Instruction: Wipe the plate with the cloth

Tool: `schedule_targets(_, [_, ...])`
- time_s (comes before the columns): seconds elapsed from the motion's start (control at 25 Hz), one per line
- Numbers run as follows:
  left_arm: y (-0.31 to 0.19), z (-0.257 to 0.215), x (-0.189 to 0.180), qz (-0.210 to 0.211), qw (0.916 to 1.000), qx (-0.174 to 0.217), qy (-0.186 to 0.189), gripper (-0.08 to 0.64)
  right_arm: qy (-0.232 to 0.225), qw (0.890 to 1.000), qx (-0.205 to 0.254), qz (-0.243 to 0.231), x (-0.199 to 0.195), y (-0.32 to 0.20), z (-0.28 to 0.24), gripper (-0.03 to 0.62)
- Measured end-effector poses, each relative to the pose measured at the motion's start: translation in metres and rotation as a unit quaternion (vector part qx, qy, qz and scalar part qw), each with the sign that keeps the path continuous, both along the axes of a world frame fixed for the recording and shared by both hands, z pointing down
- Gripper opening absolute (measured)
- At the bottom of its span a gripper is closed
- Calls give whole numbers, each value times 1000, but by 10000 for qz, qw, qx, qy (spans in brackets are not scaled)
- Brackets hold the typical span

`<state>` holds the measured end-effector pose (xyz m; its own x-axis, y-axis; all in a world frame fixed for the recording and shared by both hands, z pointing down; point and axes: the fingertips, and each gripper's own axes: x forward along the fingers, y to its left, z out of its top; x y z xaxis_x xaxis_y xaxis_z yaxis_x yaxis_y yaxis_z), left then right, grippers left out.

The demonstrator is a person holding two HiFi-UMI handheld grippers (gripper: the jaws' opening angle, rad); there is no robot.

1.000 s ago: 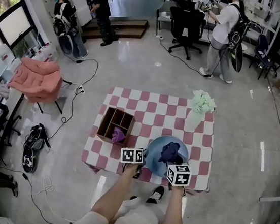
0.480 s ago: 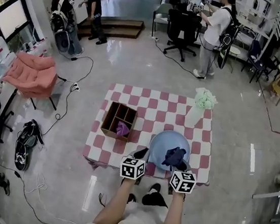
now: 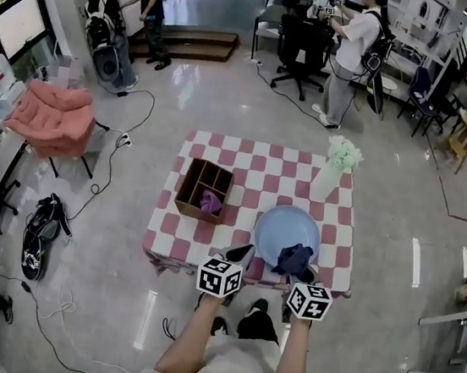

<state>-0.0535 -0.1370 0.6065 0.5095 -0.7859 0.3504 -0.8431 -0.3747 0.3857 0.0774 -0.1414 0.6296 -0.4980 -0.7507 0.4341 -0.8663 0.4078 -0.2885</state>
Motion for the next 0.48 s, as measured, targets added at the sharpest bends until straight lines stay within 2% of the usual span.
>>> schedule_targets(0.48, [24,1,1,191,9997,7,-116,9,-32,10000,-56,51,-1,19,-1,92])
